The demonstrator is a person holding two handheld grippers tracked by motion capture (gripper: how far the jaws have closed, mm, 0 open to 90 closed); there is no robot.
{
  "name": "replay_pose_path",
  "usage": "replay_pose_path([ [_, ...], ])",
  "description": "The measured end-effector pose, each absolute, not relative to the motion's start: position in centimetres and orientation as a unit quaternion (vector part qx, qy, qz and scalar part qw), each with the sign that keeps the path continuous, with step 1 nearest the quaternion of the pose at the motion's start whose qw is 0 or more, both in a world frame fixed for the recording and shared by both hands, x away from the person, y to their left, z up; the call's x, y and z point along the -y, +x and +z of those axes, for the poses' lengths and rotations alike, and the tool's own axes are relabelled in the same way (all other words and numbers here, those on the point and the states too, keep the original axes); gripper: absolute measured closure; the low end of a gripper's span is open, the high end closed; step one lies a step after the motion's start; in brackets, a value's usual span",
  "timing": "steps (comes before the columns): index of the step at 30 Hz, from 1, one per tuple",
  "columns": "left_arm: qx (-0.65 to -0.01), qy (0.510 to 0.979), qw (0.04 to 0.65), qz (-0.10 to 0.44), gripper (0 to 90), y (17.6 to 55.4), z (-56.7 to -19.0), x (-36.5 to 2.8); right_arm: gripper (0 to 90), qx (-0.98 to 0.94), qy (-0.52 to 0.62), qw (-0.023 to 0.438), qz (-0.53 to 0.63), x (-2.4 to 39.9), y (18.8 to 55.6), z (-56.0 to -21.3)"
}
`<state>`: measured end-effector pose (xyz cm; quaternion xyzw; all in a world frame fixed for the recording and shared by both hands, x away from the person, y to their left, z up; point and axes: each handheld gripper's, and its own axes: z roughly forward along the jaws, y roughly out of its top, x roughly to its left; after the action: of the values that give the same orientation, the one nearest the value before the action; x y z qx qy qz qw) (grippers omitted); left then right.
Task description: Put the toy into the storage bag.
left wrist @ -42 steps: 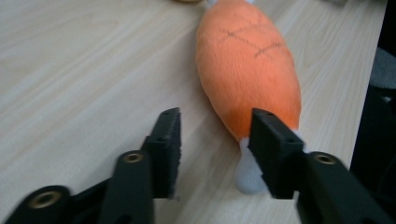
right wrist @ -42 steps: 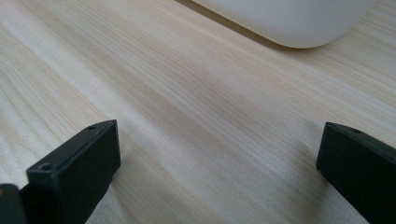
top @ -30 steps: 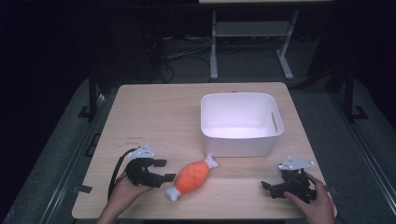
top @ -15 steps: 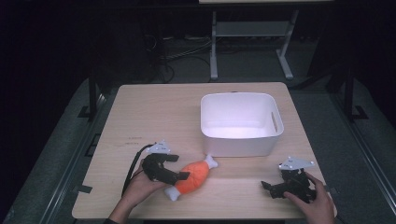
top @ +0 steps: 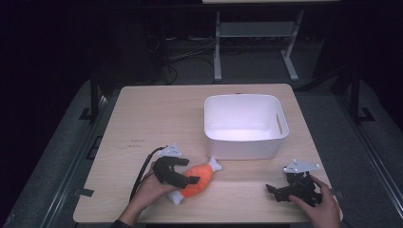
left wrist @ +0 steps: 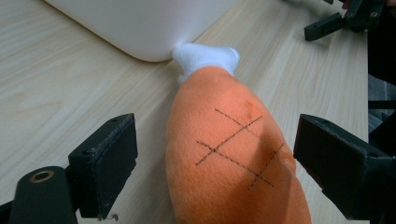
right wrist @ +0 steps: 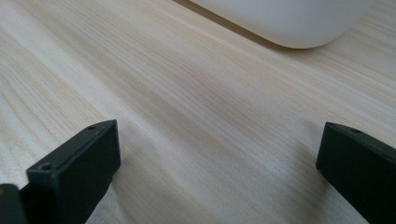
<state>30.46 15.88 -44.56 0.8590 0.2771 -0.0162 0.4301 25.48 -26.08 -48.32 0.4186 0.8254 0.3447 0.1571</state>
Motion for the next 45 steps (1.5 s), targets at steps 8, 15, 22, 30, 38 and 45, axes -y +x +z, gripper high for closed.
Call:
replay_pose_path([
  [8,-0.276,0.869,0.41,-0.027,13.0,30.4,-45.5,-15.3,0.0,-0.825,0.418,0.157,0.345,26.1,25.5,-48.3],
  [15,-0.264,0.879,0.396,-0.032,13.0,30.1,-46.0,-14.6,0.0,-0.825,0.419,0.157,0.345,26.1,25.5,-48.3],
  [22,-0.262,0.88,0.395,-0.03,13.8,29.7,-46.1,-14.4,0.0,-0.825,0.419,0.157,0.344,26.1,25.5,-48.3],
  [30,-0.247,0.886,0.392,-0.039,24.0,29.2,-46.2,-13.9,0.0,-0.825,0.419,0.157,0.344,26.1,25.5,-48.3],
  [38,-0.231,0.89,0.391,-0.053,34.3,28.9,-46.2,-13.7,0.0,-0.825,0.419,0.157,0.344,26.1,25.5,-48.3],
  [45,-0.226,0.891,0.391,-0.053,39.2,28.8,-46.0,-13.7,0.0,-0.825,0.419,0.157,0.345,26.1,25.5,-48.3],
])
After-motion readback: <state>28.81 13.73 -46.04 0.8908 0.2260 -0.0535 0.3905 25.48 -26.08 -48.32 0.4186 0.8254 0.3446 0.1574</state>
